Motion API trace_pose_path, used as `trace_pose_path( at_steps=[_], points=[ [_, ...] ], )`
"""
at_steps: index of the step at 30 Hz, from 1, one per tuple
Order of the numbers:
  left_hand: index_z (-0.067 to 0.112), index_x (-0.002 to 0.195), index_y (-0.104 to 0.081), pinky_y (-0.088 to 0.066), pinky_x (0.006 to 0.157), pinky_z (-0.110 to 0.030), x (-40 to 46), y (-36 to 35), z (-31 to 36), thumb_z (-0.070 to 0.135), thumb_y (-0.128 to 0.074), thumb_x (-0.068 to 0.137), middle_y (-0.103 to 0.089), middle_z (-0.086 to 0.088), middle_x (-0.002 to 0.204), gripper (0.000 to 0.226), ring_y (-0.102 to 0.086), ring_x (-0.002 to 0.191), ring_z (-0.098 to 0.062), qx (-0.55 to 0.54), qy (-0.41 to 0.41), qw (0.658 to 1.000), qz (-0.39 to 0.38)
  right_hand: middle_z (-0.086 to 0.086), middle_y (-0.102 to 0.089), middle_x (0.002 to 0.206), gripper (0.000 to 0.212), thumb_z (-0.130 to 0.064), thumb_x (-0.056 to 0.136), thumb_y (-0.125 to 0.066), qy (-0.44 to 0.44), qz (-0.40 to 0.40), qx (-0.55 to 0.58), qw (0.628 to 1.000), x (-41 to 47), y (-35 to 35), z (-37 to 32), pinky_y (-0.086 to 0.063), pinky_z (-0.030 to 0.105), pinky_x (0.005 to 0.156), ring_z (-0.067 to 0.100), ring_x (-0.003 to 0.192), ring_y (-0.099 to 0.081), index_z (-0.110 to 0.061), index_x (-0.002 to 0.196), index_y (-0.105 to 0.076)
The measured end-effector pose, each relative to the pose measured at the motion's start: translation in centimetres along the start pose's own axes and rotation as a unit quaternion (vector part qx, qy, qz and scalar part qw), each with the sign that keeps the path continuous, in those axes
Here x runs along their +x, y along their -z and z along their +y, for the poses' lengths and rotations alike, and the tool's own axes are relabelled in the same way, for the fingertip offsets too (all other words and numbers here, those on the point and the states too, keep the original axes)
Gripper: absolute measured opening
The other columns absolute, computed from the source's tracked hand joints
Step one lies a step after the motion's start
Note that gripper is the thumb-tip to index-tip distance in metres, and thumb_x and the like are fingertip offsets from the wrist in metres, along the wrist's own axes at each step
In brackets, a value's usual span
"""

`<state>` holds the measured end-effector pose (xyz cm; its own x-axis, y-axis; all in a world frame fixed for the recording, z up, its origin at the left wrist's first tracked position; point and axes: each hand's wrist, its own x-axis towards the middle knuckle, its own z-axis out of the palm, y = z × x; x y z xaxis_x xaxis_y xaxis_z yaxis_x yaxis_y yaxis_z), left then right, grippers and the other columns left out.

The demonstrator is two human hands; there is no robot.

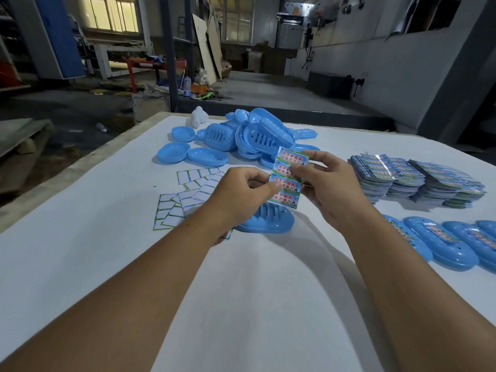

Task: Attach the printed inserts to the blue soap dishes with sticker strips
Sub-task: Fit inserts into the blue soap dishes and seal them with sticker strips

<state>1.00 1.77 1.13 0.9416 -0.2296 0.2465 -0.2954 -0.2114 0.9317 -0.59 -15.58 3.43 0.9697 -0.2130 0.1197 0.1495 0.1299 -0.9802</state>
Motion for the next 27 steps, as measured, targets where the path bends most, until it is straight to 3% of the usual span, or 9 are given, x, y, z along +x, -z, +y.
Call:
trace_pose_path(
  at_steps=[2,4,7,10,12,15,18,21,27],
  points=[
    [0.022,0.088,-0.073,-0.062,0.080,-0.040,0.0,0.1,0.1,0.025,-0.077,0.087,-0.078,0.003,0.083,0.004,-0.075,0.082,-0.019,-0.005,0.007,1.000,0.011,0.008,-0.079,0.095,0.033,0.003,0.088,-0.071,-0.007,-0.007,0.011,1.000,0.0,0.0,0.0,-0.063,0.039,0.077,0.026,0.088,-0.077,-0.012,0.116,-0.062],
    [0.027,0.086,-0.072,-0.061,0.076,-0.037,0.1,0.3,0.2,0.019,-0.074,0.089,-0.078,0.002,0.084,0.008,-0.075,0.081,-0.018,-0.016,0.008,0.999,0.033,0.012,-0.078,0.098,0.039,0.007,0.087,-0.069,-0.011,-0.019,0.007,1.000,-0.1,0.0,0.1,-0.062,0.034,0.071,0.024,0.084,-0.077,-0.015,0.119,-0.063],
    [0.029,0.096,-0.071,-0.061,0.062,-0.032,0.3,0.7,0.3,0.014,-0.071,0.090,-0.078,-0.005,0.087,0.016,-0.074,0.074,-0.019,-0.042,0.006,0.996,0.077,0.012,-0.075,0.095,0.045,0.006,0.081,-0.073,-0.002,-0.069,-0.110,0.992,-0.4,-0.1,0.4,-0.058,0.025,0.064,0.015,0.072,-0.073,-0.022,0.116,-0.066],
    [0.027,0.101,-0.066,-0.061,0.062,-0.030,0.3,1.1,0.4,0.014,-0.076,0.087,-0.078,0.000,0.084,0.022,-0.076,0.074,-0.015,-0.083,0.015,0.992,0.095,0.001,-0.076,0.095,0.048,-0.002,0.076,-0.078,0.024,-0.137,-0.248,0.959,-0.8,-0.4,1.1,-0.056,0.021,0.064,0.008,0.071,-0.071,-0.030,0.114,-0.068],
    [0.024,0.106,-0.063,-0.063,0.068,-0.033,0.2,1.2,0.5,0.015,-0.078,0.085,-0.078,-0.001,0.084,0.027,-0.076,0.075,-0.017,-0.073,0.008,0.995,0.067,-0.014,-0.075,0.091,0.043,-0.009,0.078,-0.078,0.082,-0.127,-0.285,0.946,-0.9,-0.6,1.2,-0.058,0.020,0.070,0.002,0.074,-0.068,-0.032,0.113,-0.068],
    [0.025,0.106,-0.064,-0.062,0.066,-0.030,-0.1,0.9,0.6,0.025,-0.081,0.083,-0.078,0.001,0.081,0.029,-0.075,0.073,-0.014,-0.057,-0.005,0.997,0.049,-0.007,-0.078,0.085,0.027,-0.004,0.086,-0.072,0.097,-0.117,-0.242,0.958,-0.8,-0.5,1.0,-0.062,0.027,0.075,0.013,0.079,-0.074,-0.025,0.105,-0.073],
    [0.024,0.102,-0.066,-0.052,0.052,-0.018,0.3,0.8,0.8,0.029,-0.074,0.088,-0.076,0.006,0.073,0.016,-0.069,0.060,-0.002,-0.061,0.004,0.993,0.098,0.002,-0.079,0.085,0.024,0.001,0.086,-0.071,0.064,-0.103,-0.191,0.974,-0.8,-0.4,0.9,-0.062,0.028,0.068,0.017,0.080,-0.077,-0.021,0.094,-0.074],
    [0.020,0.098,-0.069,-0.045,0.049,-0.011,0.8,1.0,0.9,0.016,-0.067,0.089,-0.075,0.005,0.073,0.010,-0.067,0.060,-0.001,-0.107,0.023,0.983,0.145,-0.002,-0.080,0.086,0.027,0.002,0.086,-0.071,0.036,-0.081,-0.142,0.986,-0.5,-0.3,0.6,-0.060,0.026,0.061,0.016,0.079,-0.077,-0.020,0.102,-0.070],
    [0.020,0.096,-0.068,-0.046,0.049,-0.010,0.6,1.2,0.9,0.008,-0.069,0.088,-0.075,0.008,0.073,0.015,-0.067,0.061,0.001,-0.096,0.008,0.986,0.136,-0.001,-0.080,0.090,0.032,0.001,0.086,-0.072,0.014,-0.080,-0.131,0.988,-0.4,-0.2,0.6,-0.063,0.035,0.068,0.020,0.083,-0.078,-0.022,0.107,-0.069]
  ],
)
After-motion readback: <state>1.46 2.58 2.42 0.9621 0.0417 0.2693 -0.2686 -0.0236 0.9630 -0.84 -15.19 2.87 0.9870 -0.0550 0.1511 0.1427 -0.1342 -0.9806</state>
